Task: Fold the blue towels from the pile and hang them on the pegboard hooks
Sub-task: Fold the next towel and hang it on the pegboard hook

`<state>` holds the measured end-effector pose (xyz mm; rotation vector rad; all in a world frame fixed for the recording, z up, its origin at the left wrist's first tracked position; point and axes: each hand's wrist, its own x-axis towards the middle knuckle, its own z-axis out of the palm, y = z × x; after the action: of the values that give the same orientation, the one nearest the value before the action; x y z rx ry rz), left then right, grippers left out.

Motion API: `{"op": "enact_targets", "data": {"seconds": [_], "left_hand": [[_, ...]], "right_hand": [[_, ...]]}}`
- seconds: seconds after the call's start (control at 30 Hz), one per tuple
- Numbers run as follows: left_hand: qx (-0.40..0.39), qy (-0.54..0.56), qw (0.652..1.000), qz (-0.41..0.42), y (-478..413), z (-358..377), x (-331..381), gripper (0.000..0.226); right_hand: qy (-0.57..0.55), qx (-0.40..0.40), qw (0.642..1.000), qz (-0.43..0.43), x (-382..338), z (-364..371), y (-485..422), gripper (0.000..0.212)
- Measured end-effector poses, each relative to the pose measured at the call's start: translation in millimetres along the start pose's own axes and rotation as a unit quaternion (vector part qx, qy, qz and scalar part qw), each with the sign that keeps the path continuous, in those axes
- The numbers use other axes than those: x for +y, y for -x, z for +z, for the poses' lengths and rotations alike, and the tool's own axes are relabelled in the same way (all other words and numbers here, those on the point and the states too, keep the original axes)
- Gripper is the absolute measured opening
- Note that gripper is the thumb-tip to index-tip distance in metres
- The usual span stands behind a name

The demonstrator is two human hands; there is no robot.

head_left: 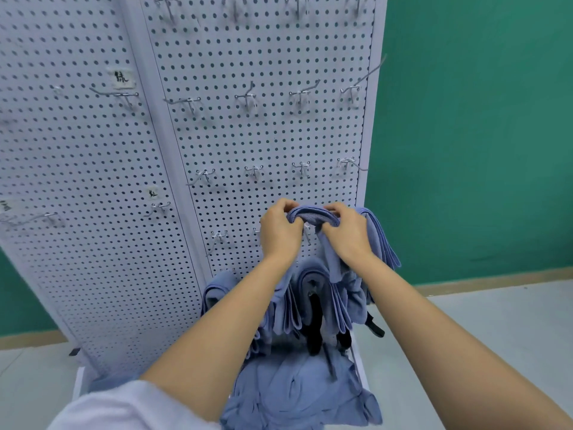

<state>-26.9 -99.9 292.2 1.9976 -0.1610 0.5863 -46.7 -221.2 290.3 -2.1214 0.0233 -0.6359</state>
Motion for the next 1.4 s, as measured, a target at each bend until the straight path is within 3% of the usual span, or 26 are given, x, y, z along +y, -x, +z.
{"op": "enact_targets", "data": {"seconds": [0.37, 0.47, 0.53, 0.67, 0.8, 0.87, 1.03, 1.4], "left_hand": [[-0.006, 0.059, 0.997, -0.045, 9, 42, -55, 0.03], [0.017, -0.097, 0.995, -0.034, 25, 42, -66, 0.054], [0.017, -0.183, 0.982, -0.033, 37, 42, -70, 0.066], [-0.013, -0.257, 0.966, -0.029, 47, 47, -75, 0.052], [-0.048, -0.202, 0.978, -0.029, 52, 55, -64, 0.031], [-0.056, -0.151, 0.986, -0.042, 55, 62, -60, 0.027], [-0.054, -0.138, 0.984, -0.102, 58, 70, -66, 0.048], [-0.103, -0.056, 0.985, -0.128, 60, 55, -78, 0.052]], "right_hand": [[-0.014, -0.019, 1.0, 0.011, 59, 50, 2, 0.04], [0.027, 0.005, 0.999, 0.029, 68, 56, 12, 0.044], [0.11, 0.028, 0.993, 0.042, 71, 57, 23, 0.051], [0.289, 0.029, 0.957, 0.018, 77, 53, 36, 0.038], [0.273, 0.003, 0.962, 0.019, 77, 44, 38, 0.012], [0.235, -0.005, 0.972, 0.029, 77, 40, 38, 0.014], [0.193, -0.023, 0.98, 0.049, 91, 35, 41, 0.016], [0.203, -0.074, 0.974, 0.066, 92, 31, 43, 0.014]]}}
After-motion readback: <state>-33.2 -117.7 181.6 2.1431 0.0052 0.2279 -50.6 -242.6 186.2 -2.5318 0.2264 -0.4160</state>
